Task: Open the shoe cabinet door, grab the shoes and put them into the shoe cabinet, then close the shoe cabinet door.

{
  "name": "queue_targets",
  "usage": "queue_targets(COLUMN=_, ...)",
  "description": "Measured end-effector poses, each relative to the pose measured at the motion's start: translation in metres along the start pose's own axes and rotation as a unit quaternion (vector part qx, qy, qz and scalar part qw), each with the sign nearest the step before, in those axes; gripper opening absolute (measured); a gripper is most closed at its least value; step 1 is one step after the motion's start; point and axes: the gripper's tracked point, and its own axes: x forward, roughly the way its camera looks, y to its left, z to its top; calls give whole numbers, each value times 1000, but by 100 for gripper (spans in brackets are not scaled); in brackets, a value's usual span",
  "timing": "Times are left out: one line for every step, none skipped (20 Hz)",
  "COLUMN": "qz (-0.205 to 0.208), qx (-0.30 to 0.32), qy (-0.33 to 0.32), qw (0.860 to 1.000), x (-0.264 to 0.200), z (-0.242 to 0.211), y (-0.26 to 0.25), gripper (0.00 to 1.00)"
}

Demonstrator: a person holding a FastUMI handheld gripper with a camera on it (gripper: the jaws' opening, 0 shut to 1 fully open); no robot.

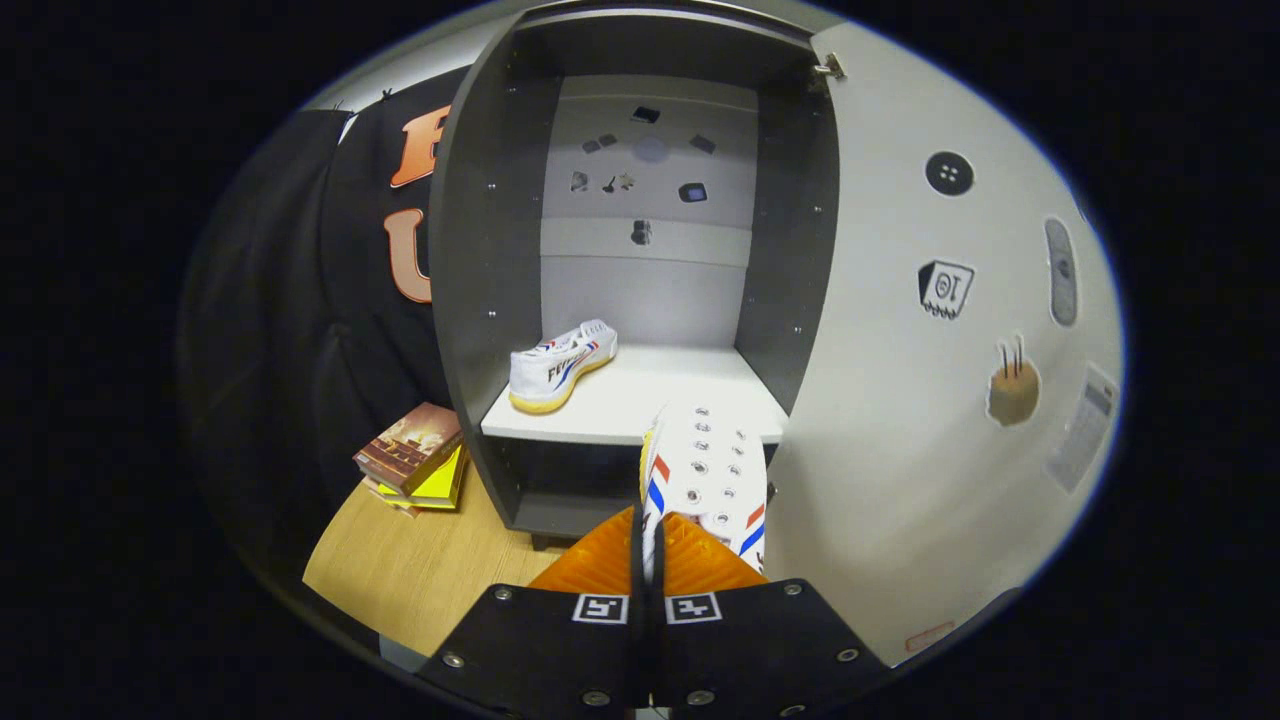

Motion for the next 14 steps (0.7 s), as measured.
queue_targets(qz=1, qx=-3, qy=-9, qw=1000, x=9, z=15, y=0, gripper=0)
queue_targets(qz=2, qx=-4, qy=-17, qw=1000, x=18, z=30, y=0, gripper=0)
queue_targets(qz=3, qx=-6, qy=-23, qw=1000, x=26, z=43, y=-1, gripper=0)
queue_targets(qz=3, qx=-9, qy=-27, qw=1000, x=36, z=55, y=-3, gripper=0)
queue_targets(qz=3, qx=-13, qy=-32, qw=999, x=46, z=66, y=-4, gripper=0)
queue_targets(qz=3, qx=-15, qy=-35, qw=999, x=58, z=76, y=-4, gripper=0)
queue_targets(qz=2, qx=-17, qy=-35, qw=999, x=70, z=83, y=-5, gripper=0)
queue_targets(qz=2, qx=-17, qy=-37, qw=999, x=82, z=90, y=-5, gripper=0)
queue_targets(qz=1, qx=-19, qy=-39, qw=999, x=95, z=97, y=-7, gripper=0)
queue_targets(qz=0, qx=-20, qy=-37, qw=999, x=110, z=102, y=-10, gripper=0)
queue_targets(qz=-1, qx=-17, qy=-37, qw=999, x=125, z=106, y=-12, gripper=0)
queue_targets(qz=-2, qx=-15, qy=-36, qw=999, x=139, z=109, y=-14, gripper=0)
queue_targets(qz=-3, qx=-12, qy=-32, qw=999, x=153, z=111, y=-17, gripper=0)
queue_targets(qz=-6, qx=-14, qy=-28, qw=999, x=170, z=111, y=-20, gripper=0)
